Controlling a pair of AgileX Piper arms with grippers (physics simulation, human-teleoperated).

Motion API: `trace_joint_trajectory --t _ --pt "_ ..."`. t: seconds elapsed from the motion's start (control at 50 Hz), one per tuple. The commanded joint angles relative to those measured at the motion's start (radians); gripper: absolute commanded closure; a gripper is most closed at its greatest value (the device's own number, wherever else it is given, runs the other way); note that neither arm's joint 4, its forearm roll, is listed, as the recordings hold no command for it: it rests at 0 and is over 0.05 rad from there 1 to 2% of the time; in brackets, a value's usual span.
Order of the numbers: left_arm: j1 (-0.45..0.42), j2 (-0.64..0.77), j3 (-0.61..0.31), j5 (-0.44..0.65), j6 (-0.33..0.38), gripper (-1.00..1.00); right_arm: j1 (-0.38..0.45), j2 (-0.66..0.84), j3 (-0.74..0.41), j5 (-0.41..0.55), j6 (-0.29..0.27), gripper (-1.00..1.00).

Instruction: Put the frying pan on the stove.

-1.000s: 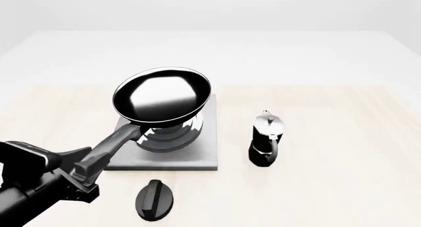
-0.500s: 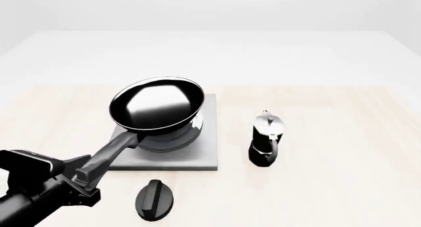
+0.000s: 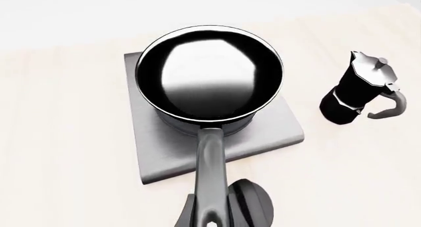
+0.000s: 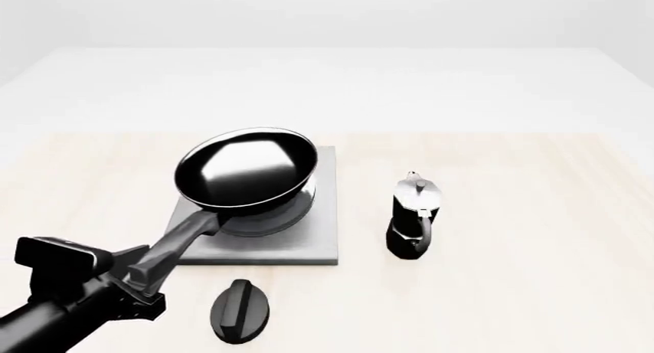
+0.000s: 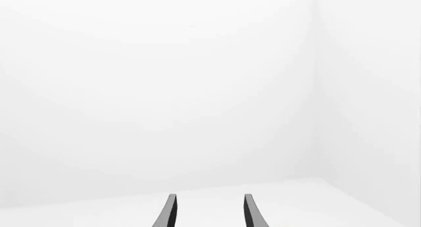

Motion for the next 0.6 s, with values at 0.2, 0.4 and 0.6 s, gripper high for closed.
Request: trace_joint_trajectory --t 0.2,0.4,0.6 --pt "-0.009 0.078 -0.033 -0.082 -0.002 1.00 -0.004 0.000 0.032 -0.026 -0.004 -1.00" --pt "0.003 0.089 -0.024 -0.091 -0.002 1.00 -0.003 0.000 0.037 -0.029 -0.007 -1.00" --pt "0.014 0.100 -0.004 -0.112 -0.006 1.00 -0.002 0.000 0.038 -0.030 -0.011 -1.00"
